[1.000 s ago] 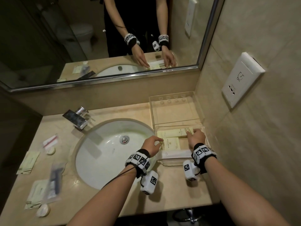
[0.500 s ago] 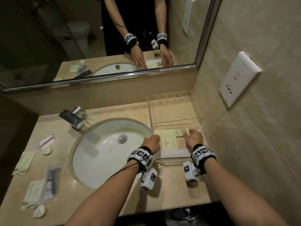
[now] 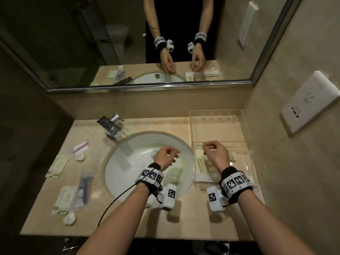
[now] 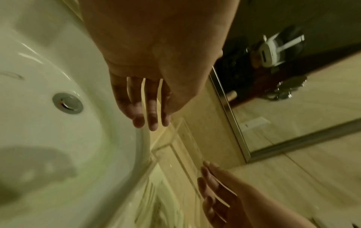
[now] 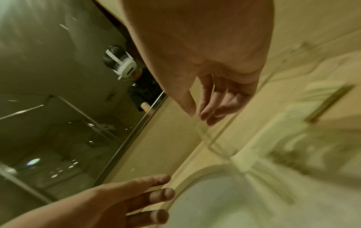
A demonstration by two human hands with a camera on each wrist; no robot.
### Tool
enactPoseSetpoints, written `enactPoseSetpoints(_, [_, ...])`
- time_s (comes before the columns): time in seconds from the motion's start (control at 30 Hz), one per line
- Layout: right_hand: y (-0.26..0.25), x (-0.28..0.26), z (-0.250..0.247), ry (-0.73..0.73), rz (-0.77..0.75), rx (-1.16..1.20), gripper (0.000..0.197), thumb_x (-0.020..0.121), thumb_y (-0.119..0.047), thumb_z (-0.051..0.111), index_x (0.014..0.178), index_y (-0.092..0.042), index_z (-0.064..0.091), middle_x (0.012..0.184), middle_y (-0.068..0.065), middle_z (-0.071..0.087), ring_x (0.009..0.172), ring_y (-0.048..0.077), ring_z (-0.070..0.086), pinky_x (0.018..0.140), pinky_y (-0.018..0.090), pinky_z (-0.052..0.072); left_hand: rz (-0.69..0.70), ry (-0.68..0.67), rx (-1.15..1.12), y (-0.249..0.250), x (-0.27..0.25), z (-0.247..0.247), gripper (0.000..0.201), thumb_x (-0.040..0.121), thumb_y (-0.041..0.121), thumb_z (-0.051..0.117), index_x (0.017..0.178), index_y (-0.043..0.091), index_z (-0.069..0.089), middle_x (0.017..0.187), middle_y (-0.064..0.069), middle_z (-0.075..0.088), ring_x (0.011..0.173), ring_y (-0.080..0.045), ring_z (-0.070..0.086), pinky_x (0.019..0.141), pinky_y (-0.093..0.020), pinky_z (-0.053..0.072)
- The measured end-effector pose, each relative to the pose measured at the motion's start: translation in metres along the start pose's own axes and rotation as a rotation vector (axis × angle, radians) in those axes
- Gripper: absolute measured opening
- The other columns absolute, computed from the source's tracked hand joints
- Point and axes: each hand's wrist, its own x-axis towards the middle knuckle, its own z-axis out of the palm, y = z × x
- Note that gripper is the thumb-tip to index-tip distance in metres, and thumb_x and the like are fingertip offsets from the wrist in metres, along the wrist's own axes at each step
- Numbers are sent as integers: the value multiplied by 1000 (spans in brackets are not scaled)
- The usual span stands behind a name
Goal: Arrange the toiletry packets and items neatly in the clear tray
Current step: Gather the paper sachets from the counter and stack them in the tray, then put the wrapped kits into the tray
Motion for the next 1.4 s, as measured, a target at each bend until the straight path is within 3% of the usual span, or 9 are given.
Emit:
enactPoseSetpoints(0.13, [-32,-14,67,-211,-66,-13,13,90,-21,66,96,-9,68,91,8,72,81,22,69,64,20,49,-76,103,-74,-27,-20,-54,16,92,12,50,92,12,66,80,-4,68,61,-16,59,54,-22,44])
enactPoseSetpoints(0.3, [-56,-32,165,-447,-122,-140,9,88,-20,67,88,-11,69,86,9,74,72,18,69,75,34,54,-187,241,-117,-78,-56,-135,16,92,14,51,86,17,66,74,0,68,57,-15,58,52,-21,44])
enactPoseSetpoints(0.47, [-77,-65,260,-649,-143,-198,13,86,-18,65,92,-8,71,87,8,75,70,18,68,66,24,47,-312,437,-230,-131,-96,-211,14,94,8,49,93,8,64,73,-3,64,54,-16,54,41,-15,42])
enactPoseSetpoints(0.6, [-88,-91,324,-761,-167,-250,13,86,-17,65,93,-7,71,85,6,74,69,16,68,62,18,46,-411,593,-307,-173,-119,-257,10,90,13,59,82,14,65,71,-4,67,54,-14,60,50,-24,48])
enactPoseSetpoints(0.73, [-93,-105,377,-798,-173,-295,13,81,-18,73,92,-11,69,80,0,67,77,18,64,67,19,46,-477,712,-214,-208,-132,-292,9,79,14,66,76,23,66,76,1,68,76,-21,65,75,-32,55])
enactPoseSetpoints(1.0, [-88,-119,438,-795,-353,-853,88,55,-49,88,127,-18,49,126,5,50,113,26,52,98,40,43,-514,597,-204,-239,-127,-313,22,69,10,78,80,23,65,74,6,65,77,-15,64,81,-30,55])
enactPoseSetpoints(1.1, [-86,-119,444,-765,-418,-1021,90,55,-57,85,127,-20,46,128,6,51,119,30,46,100,42,36,-481,552,-216,-234,-116,-318,23,70,8,76,85,21,66,78,5,65,80,-13,63,83,-29,54])
enactPoseSetpoints(1.27, [-92,-103,449,-794,-402,-1157,89,57,-69,77,125,-17,52,125,10,52,119,31,45,99,41,39,-455,509,-195,-226,-99,-328,26,72,-1,72,92,14,65,80,3,64,83,-15,62,84,-29,53])
enactPoseSetpoints(1.4, [-91,-89,439,-810,-251,-758,62,60,-44,89,100,-15,52,98,6,59,83,20,56,67,29,46,-399,536,-170,-219,-81,-337,24,72,-3,70,91,12,66,75,3,63,79,-16,61,77,-26,52])
